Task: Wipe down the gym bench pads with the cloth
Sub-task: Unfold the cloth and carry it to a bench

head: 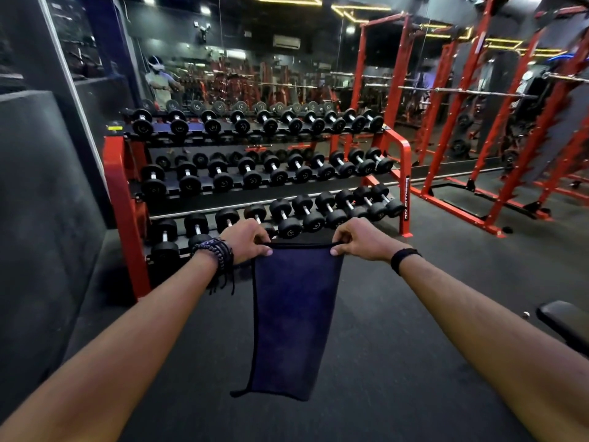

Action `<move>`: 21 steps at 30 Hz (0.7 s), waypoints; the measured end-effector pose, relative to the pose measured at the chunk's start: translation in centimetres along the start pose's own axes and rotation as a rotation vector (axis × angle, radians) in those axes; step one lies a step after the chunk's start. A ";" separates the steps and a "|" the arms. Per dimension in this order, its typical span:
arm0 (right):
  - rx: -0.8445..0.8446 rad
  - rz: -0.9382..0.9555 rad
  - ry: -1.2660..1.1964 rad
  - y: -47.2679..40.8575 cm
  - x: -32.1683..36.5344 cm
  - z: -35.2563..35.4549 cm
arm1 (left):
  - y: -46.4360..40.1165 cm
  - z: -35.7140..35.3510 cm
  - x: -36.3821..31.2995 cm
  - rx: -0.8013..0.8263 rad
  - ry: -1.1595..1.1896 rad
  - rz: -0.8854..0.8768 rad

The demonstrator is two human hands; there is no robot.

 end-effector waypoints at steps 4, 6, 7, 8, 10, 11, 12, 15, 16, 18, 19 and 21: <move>0.015 -0.048 -0.017 -0.1 -0.6 -0.3 | 0.0 0.1 -0.5 0.000 -0.050 -0.014; 0.094 -0.083 0.003 0.0 -0.9 -0.9 | 0.0 -0.7 -0.6 0.039 -0.071 -0.016; 0.147 -0.097 0.024 0.2 -1.0 -1.4 | 0.1 -1.1 -0.7 0.069 -0.071 -0.009; 0.200 -0.110 0.044 0.4 -1.1 -1.9 | 0.2 -1.7 -0.7 0.103 -0.062 -0.003; 0.286 -0.139 0.074 0.8 -1.4 -2.6 | 0.4 -2.7 -0.8 0.182 -0.018 0.002; 0.329 -0.157 0.086 0.9 -1.4 -2.8 | 0.3 -3.0 -1.0 0.216 0.014 0.000; 0.381 -0.184 0.094 1.0 -1.5 -2.7 | 0.2 -3.0 -1.3 0.255 0.039 -0.004; 0.505 -0.266 0.111 0.8 -0.3 -0.1 | -1.0 -0.3 -2.5 0.306 0.084 -0.034; 0.497 -0.267 0.103 0.5 0.6 1.9 | -1.8 1.9 -2.8 0.275 0.084 -0.049; 0.313 -0.193 0.017 -0.3 2.9 7.3 | -3.2 7.9 -3.6 0.059 0.138 -0.085; 0.128 -0.126 -0.116 -0.8 3.9 10.3 | -3.8 11.0 -3.6 -0.111 0.250 -0.107; -0.181 -0.010 -0.610 -0.7 4.9 14.4 | -3.3 15.2 -2.6 -0.437 0.657 -0.064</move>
Point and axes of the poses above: each hand's wrist, its own y-axis away from the middle knuckle, its own z-axis out of the back of the hand, x = y × z, the point moved 5 cm from there along -y, towards the middle knuckle, and after that the axes turned 12 degrees about -z, right-handed, at the moved point
